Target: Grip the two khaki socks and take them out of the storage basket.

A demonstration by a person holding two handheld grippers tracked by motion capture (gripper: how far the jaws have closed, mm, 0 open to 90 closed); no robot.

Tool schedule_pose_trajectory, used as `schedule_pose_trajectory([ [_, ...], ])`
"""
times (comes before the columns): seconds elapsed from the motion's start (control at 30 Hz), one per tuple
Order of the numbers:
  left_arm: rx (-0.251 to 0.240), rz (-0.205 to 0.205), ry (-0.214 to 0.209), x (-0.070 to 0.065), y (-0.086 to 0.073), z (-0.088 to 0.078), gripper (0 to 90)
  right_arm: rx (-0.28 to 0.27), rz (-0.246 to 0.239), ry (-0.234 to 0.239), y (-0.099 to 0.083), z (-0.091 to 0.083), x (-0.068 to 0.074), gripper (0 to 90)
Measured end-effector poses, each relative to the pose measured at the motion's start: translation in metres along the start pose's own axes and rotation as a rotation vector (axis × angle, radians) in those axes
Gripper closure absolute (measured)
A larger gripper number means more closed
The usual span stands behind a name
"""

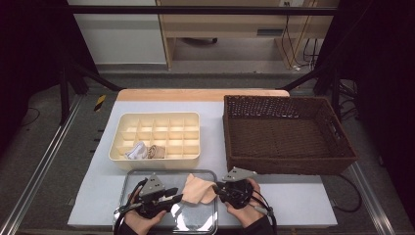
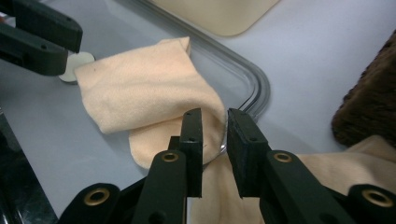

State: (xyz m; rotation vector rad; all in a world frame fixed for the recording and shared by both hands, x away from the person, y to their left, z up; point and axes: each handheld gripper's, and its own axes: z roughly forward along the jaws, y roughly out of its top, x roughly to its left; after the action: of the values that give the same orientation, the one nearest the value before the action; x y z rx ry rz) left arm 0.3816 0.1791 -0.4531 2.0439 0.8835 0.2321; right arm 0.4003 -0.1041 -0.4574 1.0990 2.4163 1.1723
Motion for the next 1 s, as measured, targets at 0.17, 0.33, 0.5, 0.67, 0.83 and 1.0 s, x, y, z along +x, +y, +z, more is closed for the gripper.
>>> schedule_pose_trajectory([
  [0.17, 0.005, -0.037, -0.010, 0.002, 0.002, 0.010, 63.6, -0.018, -0.002, 0.002, 0.000, -0.006, 0.000, 74.1],
  [0.33, 0.042, -0.045, 0.003, -0.003, 0.000, 0.022, 68.3, 0.002, 0.008, 0.003, -0.005, -0.002, -0.002, 72.7],
  [0.5, 0.072, -0.054, 0.015, -0.002, -0.003, 0.025, 81.9, 0.026, 0.012, 0.018, -0.008, 0.004, -0.003, 80.0],
  [0.67, 0.067, -0.047, 0.012, -0.001, -0.003, 0.022, 86.7, 0.041, -0.005, 0.031, -0.007, 0.006, 0.000, 87.7],
  [0.83, 0.015, -0.055, 0.023, 0.004, 0.003, 0.005, 87.1, 0.017, 0.000, 0.048, -0.004, 0.003, 0.002, 89.4],
  [1.0, -0.014, -0.007, 0.081, 0.004, 0.009, -0.011, 87.2, 0.009, -0.002, 0.066, 0.000, 0.007, 0.008, 89.5],
])
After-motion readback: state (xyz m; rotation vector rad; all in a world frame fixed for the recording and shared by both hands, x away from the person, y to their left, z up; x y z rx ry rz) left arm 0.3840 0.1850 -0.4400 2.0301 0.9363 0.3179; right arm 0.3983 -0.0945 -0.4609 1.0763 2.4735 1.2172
